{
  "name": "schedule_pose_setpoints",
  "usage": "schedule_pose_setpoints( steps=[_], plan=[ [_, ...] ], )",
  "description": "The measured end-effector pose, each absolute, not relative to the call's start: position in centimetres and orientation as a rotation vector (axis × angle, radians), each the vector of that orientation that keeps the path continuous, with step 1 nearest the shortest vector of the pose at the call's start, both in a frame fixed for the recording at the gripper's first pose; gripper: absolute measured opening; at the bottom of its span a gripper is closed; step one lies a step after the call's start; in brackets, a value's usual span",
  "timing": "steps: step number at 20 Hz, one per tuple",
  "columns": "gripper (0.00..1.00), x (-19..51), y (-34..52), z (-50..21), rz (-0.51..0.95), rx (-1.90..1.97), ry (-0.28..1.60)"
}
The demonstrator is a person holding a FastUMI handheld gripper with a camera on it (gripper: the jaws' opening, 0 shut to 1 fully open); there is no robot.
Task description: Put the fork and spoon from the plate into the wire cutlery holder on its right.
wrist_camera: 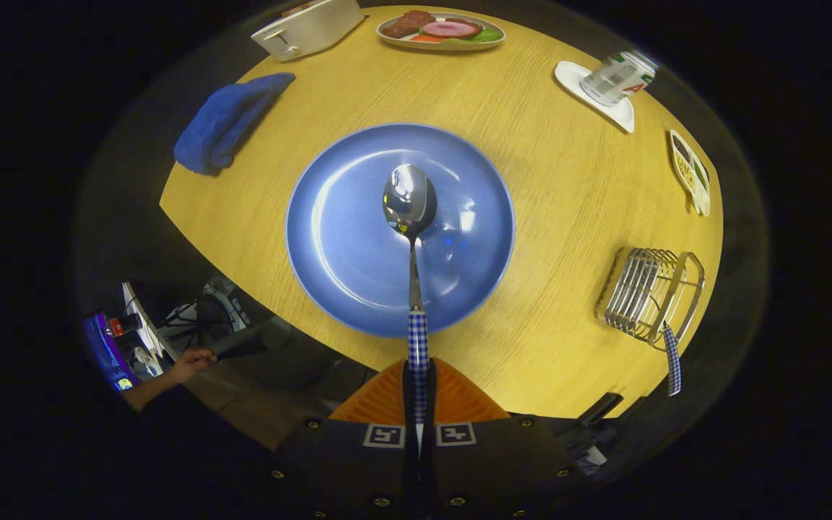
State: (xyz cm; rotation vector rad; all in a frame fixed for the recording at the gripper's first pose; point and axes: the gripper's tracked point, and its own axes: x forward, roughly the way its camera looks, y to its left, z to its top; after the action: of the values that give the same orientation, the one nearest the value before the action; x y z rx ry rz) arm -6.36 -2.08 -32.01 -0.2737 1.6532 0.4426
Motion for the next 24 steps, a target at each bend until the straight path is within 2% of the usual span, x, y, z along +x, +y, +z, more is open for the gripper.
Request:
schedule_pose_setpoints(
  steps=[24],
  plan=[
    [0.01, -5.2, -20.0, -26.1, 0.134, -0.013, 1.707]
  ],
)
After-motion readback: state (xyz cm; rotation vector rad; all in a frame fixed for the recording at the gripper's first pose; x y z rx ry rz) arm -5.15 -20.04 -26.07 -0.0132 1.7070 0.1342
